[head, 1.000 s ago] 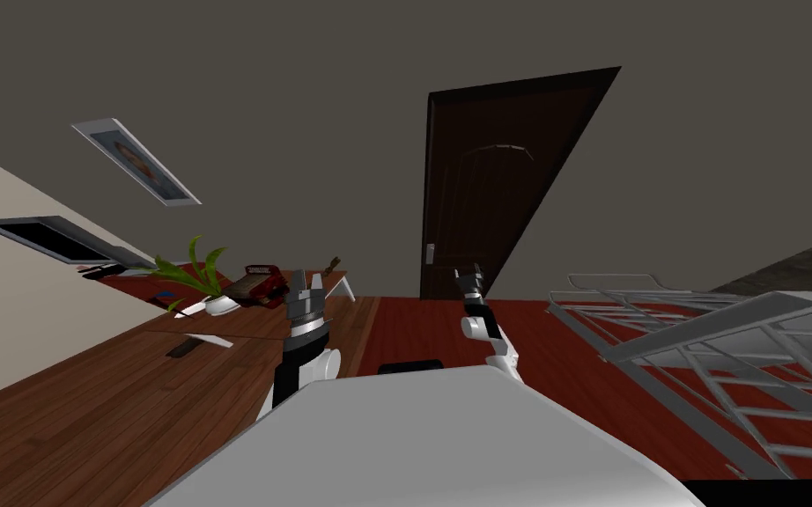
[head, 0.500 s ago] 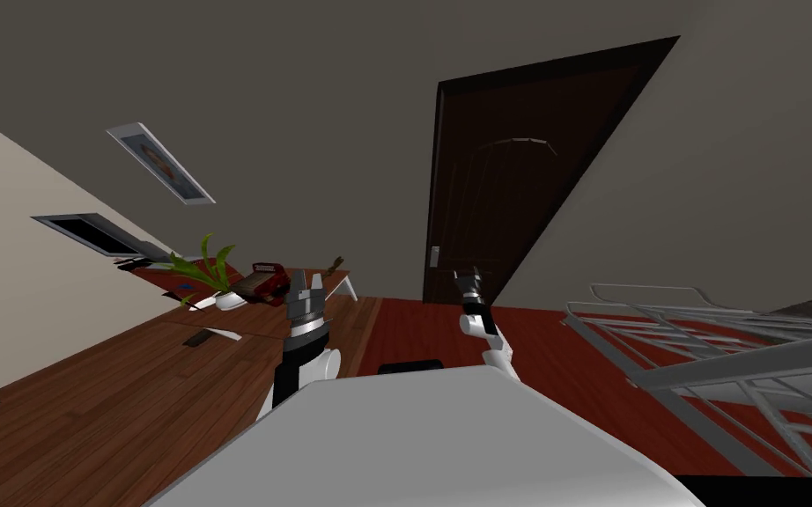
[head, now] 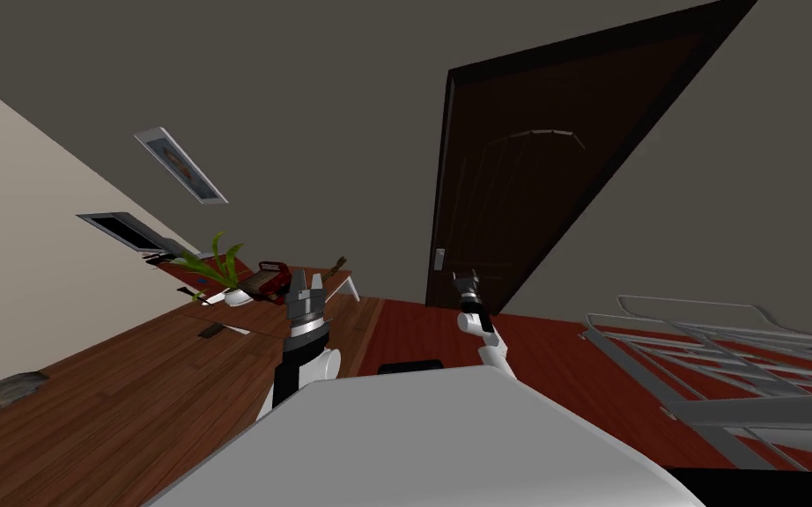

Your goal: Pull the door open

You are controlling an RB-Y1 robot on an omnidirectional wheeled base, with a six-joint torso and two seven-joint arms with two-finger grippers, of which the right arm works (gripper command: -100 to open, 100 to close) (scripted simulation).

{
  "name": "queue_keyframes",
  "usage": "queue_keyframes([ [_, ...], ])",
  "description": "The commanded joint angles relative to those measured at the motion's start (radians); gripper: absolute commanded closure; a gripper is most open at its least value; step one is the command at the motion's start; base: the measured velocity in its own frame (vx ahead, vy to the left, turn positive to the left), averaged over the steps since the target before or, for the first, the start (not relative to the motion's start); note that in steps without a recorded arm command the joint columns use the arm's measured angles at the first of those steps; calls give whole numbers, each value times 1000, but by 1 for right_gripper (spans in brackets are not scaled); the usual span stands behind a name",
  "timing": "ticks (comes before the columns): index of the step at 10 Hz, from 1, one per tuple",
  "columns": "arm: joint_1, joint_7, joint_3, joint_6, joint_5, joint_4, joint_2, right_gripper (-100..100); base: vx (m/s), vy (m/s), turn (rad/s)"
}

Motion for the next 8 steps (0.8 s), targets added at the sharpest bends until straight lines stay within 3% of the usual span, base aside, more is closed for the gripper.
queue_keyframes([
  [1,-15,-31,-4,-4,-20,41,-3,-100,104,-47,88],
  [8,-93,-162,-35,15,-120,202,22,-100,113,-55,115],
])
